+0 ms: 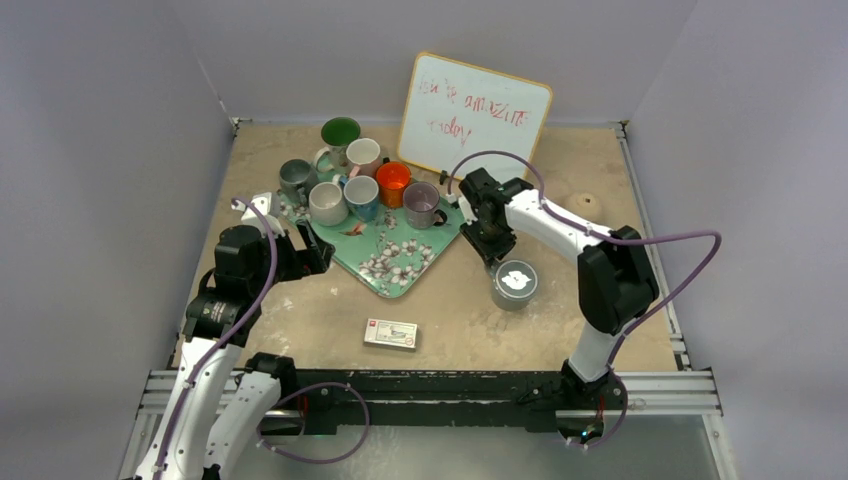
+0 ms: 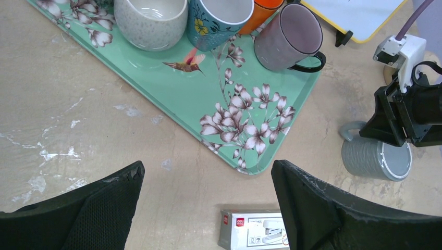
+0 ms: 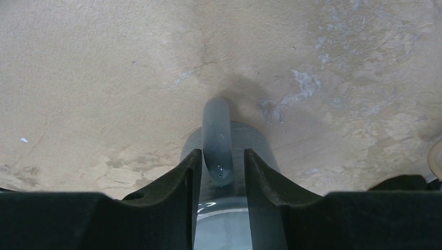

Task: Turn the mug right side up
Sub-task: Turn over the cup at the center of the board.

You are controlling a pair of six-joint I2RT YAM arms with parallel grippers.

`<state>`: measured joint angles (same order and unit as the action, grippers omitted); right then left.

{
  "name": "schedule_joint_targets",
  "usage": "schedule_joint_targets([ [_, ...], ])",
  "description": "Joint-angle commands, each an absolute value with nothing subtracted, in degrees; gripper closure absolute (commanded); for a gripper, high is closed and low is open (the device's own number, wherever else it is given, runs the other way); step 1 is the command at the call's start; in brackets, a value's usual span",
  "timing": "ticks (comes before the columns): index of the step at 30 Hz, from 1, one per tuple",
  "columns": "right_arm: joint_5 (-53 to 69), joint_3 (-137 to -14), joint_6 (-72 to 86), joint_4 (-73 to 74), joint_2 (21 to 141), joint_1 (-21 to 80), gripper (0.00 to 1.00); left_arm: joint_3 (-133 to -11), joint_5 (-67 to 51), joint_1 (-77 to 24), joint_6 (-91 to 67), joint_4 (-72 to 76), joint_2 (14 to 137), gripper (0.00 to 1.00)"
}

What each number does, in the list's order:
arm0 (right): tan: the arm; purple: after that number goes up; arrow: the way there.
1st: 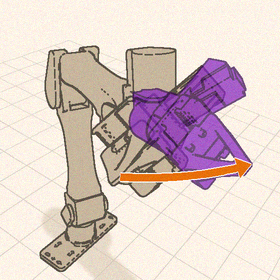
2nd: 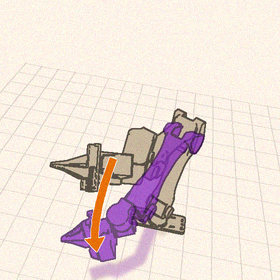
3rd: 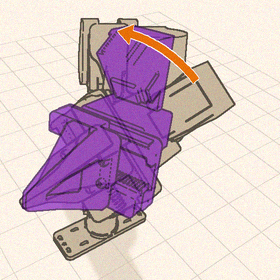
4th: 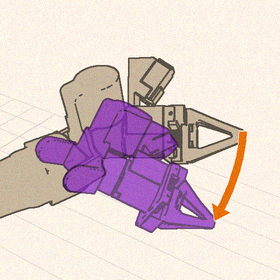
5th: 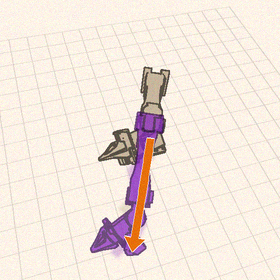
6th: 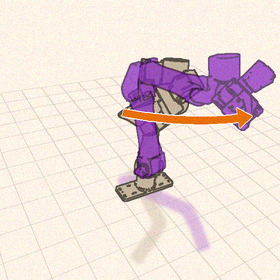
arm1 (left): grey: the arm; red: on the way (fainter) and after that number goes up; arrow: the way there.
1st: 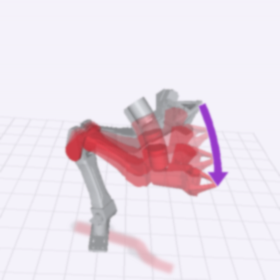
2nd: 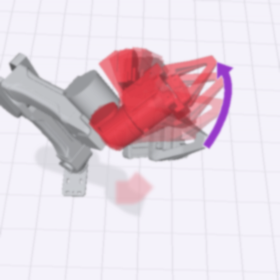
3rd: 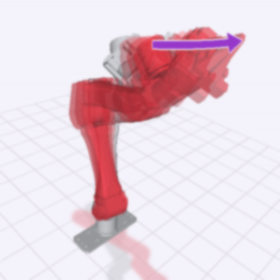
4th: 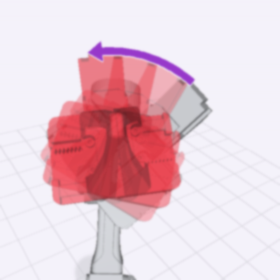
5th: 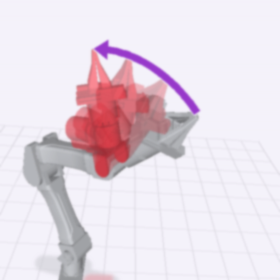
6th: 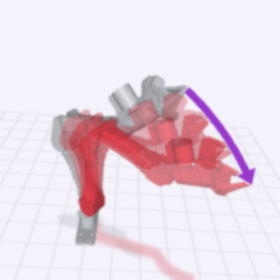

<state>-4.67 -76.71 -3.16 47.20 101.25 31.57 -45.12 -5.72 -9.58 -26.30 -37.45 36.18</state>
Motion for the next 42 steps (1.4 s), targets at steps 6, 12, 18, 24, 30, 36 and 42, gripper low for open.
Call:
schedule_joint_targets([
  [6, -6.6, -76.1, -2.8, 49.8, 103.5, 32.1, 0.61, -46.5, -5.4, -10.0, -25.2, -36.6, 36.2, 0.09],
  [12, -5.4, -76.0, -3.0, 49.6, 104.8, 32.1, 0.64, -46.4, -5.7, -10.0, -25.2, -36.5, 36.1, 0.09],
  [18, -5.3, -76.3, -2.8, 49.5, 104.2, 32.1, 0.89, -46.3, -5.6, -10.0, -25.2, -36.5, 36.1, 0.09],
  [24, -2.8, -77.4, -2.9, 49.6, 101.7, 32.1, 1.00, -46.2, -5.4, -10.0, -25.2, -36.4, 36.0, 0.09],
  [30, 3.2, -77.5, -3.0, 46.7, 98.4, 32.1, 1.00, -46.2, -8.6, -10.0, -24.3, -35.6, 36.0, 0.12],
  [36, 11.8, -77.5, -3.1, 45.3, 94.7, 32.0, 1.00, -46.5, -12.7, -10.0, -23.6, -35.1, 36.9, 0.17],
  [42, 16.9, -75.4, -3.2, 40.3, 90.1, 31.6, 1.00, -46.0, -24.3, -10.0, -23.4, -31.0, 40.2, 0.26],
])
